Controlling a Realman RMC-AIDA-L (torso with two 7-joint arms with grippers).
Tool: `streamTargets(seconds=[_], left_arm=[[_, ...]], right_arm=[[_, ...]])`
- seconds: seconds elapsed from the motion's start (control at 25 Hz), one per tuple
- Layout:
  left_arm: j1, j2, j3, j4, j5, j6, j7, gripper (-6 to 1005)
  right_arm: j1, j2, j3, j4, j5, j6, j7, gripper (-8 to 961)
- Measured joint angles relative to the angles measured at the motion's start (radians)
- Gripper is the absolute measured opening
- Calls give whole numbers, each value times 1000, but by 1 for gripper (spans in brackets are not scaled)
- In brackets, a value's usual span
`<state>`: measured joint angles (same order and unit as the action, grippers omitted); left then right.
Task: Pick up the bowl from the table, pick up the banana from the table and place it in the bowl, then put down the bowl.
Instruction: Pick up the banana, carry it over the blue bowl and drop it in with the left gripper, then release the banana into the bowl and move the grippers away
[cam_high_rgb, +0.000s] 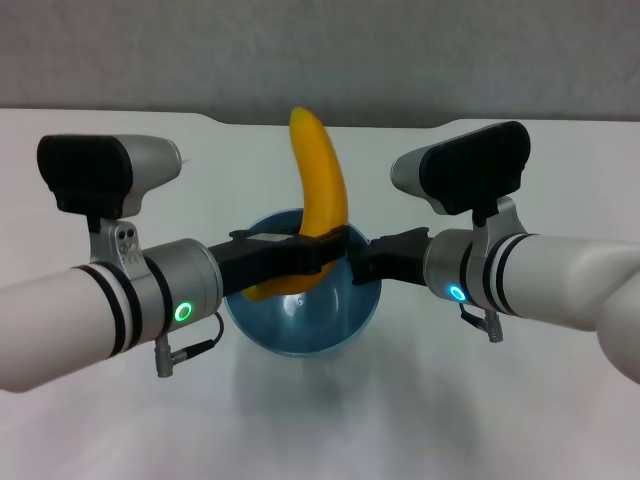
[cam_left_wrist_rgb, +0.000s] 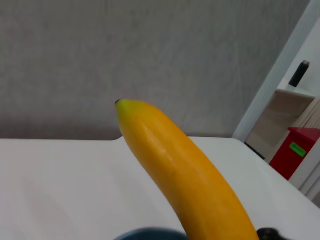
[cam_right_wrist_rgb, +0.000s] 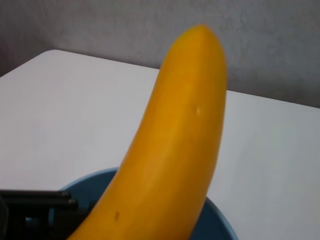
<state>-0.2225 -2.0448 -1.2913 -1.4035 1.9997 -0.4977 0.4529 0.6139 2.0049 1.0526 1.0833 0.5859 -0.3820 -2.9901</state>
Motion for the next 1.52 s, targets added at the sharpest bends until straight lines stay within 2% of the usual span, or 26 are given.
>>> streamTargets(seconds=[0.4, 0.68, 0.84, 1.0, 1.24, 1.52], left_arm=[[16, 0, 3, 19, -1, 36, 34, 613], [16, 1, 13, 19, -1, 48, 43, 698], [20, 1, 8, 18, -1, 48, 43, 803], [49, 5, -43, 11, 8, 50, 47, 908], [112, 6, -170, 28, 11, 47, 82, 908], [130, 4, -253, 103, 9, 52, 93, 908]], right_arm=[[-45, -6, 37, 36, -12, -5, -6, 90], [-48, -6, 43, 36, -12, -9, -7, 92], [-48, -6, 44, 31, -12, -9, -7, 93], [-42, -6, 65, 28, -12, -44, -7, 95], [26, -8, 109, -5, 10, -125, -8, 97], [210, -8, 119, -227, 118, -180, -9, 99]])
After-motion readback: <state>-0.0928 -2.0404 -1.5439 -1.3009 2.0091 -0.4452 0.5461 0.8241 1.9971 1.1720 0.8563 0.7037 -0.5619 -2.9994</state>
